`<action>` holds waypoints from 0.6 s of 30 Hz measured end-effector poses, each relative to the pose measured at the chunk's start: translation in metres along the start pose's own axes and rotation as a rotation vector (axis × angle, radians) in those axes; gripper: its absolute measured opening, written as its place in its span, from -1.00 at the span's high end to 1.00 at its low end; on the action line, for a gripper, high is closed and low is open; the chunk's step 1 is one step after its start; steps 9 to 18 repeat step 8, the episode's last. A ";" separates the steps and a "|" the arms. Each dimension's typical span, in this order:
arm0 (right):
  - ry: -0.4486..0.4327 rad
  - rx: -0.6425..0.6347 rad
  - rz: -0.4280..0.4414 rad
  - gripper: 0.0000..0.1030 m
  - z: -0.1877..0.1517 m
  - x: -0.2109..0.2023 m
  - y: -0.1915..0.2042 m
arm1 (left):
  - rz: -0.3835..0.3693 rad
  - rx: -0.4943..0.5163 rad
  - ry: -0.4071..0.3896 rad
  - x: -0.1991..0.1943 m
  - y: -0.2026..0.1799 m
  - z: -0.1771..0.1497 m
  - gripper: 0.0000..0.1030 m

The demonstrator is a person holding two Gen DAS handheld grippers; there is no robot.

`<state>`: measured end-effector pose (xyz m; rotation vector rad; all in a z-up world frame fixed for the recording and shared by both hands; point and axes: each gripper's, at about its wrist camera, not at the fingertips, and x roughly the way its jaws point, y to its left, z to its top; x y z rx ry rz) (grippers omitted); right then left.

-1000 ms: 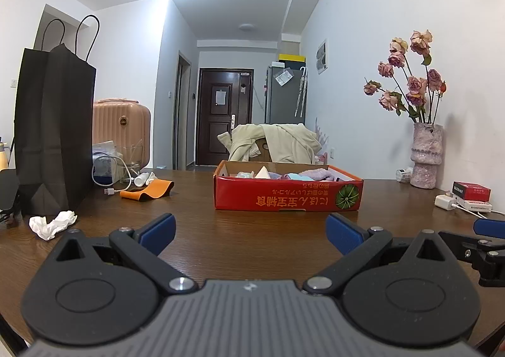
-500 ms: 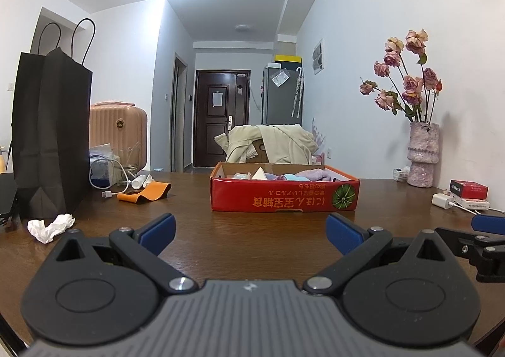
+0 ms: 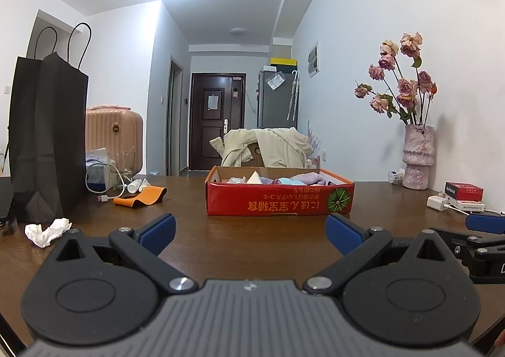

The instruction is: Organize soft objects

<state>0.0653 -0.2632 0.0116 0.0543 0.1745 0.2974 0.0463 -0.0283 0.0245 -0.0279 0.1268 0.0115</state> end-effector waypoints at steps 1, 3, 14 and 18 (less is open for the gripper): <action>0.001 -0.001 0.002 -1.00 0.000 0.000 0.000 | 0.000 0.001 0.000 0.000 0.000 0.000 -1.00; 0.001 -0.001 0.004 -1.00 -0.001 0.000 0.000 | 0.000 -0.001 -0.001 -0.001 0.000 0.000 -1.00; -0.010 -0.003 0.003 -1.00 0.001 0.000 0.000 | 0.004 -0.007 -0.023 -0.003 -0.001 0.000 -1.00; -0.010 -0.003 0.003 -1.00 0.001 0.000 0.000 | 0.004 -0.007 -0.023 -0.003 -0.001 0.000 -1.00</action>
